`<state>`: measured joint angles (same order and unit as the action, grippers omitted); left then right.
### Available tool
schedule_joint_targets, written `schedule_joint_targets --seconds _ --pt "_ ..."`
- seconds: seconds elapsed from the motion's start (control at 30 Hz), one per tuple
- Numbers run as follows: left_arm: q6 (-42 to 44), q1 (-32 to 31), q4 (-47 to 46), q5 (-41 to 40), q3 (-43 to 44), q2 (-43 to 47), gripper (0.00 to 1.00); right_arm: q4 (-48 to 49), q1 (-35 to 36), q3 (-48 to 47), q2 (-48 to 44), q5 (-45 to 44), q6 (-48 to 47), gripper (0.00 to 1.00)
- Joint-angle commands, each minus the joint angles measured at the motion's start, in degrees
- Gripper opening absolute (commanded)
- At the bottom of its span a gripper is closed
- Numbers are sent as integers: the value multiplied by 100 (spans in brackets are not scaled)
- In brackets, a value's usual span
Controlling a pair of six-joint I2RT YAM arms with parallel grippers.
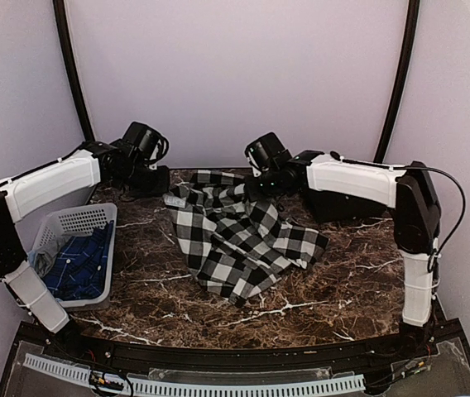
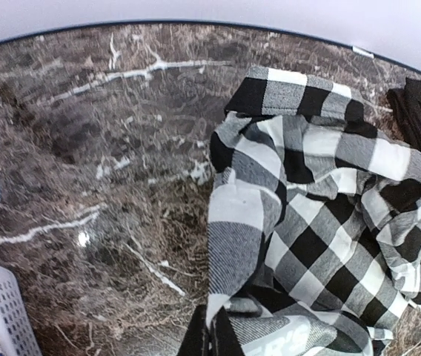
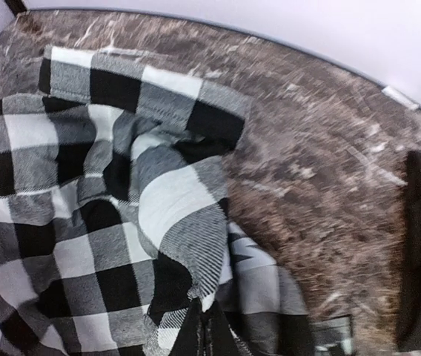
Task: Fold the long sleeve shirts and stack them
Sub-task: Pick up the crumpled shirt from the center of the board, then flatten out the crumpled shirt at the center of the board.
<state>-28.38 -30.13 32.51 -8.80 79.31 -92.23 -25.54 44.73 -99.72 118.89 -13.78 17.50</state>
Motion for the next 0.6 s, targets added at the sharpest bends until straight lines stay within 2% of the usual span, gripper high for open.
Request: schedule_joint_targets --seconds 0.0,0.1,0.23,0.47,0.57 --pt "726 51 633 -734 987 409 0 -238 -73 -484 -1069 -1515 -532 0" --pt "1225 54 618 -738 1649 626 0 -126 -96 -670 -1650 -2214 -966 0" --pt "1852 51 225 -83 2045 1177 0 470 -96 -601 -2464 -2479 -1430 0" --pt "2471 42 -506 1345 2201 2061 0 1838 -92 222 -4072 -1849 -1871 0" --pt "2512 42 -678 1613 2459 2311 0 2099 -91 323 -4546 -1621 -1916 0"
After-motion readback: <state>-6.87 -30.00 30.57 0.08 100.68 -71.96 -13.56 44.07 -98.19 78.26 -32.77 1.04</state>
